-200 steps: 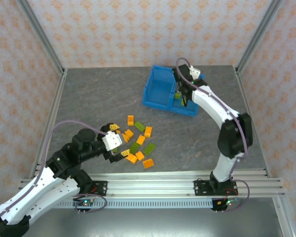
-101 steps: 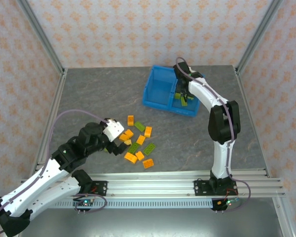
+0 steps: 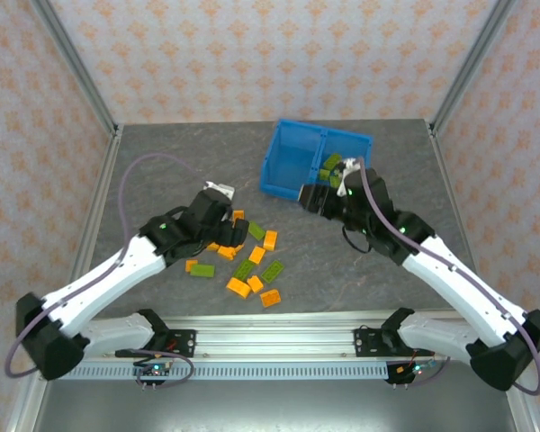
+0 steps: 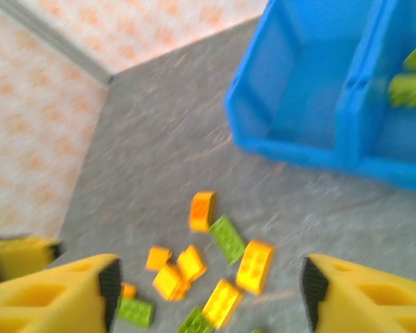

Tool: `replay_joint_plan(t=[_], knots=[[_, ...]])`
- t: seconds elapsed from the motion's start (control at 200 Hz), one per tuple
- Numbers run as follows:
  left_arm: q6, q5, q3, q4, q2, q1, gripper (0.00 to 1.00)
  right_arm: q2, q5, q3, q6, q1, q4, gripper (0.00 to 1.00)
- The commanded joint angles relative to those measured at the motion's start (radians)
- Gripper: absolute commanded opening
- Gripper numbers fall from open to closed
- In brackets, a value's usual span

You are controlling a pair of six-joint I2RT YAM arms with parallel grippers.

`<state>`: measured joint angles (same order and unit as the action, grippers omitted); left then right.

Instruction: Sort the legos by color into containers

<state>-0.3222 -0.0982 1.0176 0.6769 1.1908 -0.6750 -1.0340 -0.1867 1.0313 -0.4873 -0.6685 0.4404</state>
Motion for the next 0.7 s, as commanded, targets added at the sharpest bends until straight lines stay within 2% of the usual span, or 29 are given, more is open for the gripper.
replay_joint_plan(t=[0.0, 0.06, 0.135, 0.22, 0.531, 0.691], knots=[[-0.201, -0.016, 0.048, 0.037, 0.157, 0.048, 0.81, 0.024, -0.149, -0.098, -0.077, -0.018, -0.071, 0.83], [-0.239, 0.033, 0.059, -0.012, 0.234, 0.086, 0.77, 0.05, -0.164, -0.119, -0.087, -0.026, -0.069, 0.87], [-0.259, 0.058, 0.063, -0.075, 0.31, 0.118, 0.72, 0.072, -0.169, -0.122, -0.09, -0.028, -0.039, 0.88], [-0.242, 0.084, 0.094, -0.117, 0.4, 0.136, 0.71, 0.081, -0.2, -0.122, -0.082, -0.032, -0.019, 0.88], [-0.218, 0.048, 0.196, -0.186, 0.581, 0.15, 0.73, 0.074, -0.273, -0.163, -0.016, -0.042, 0.065, 0.85], [-0.181, 0.035, 0.238, -0.197, 0.656, 0.166, 0.64, 0.072, -0.266, -0.172, -0.029, -0.042, 0.078, 0.82]])
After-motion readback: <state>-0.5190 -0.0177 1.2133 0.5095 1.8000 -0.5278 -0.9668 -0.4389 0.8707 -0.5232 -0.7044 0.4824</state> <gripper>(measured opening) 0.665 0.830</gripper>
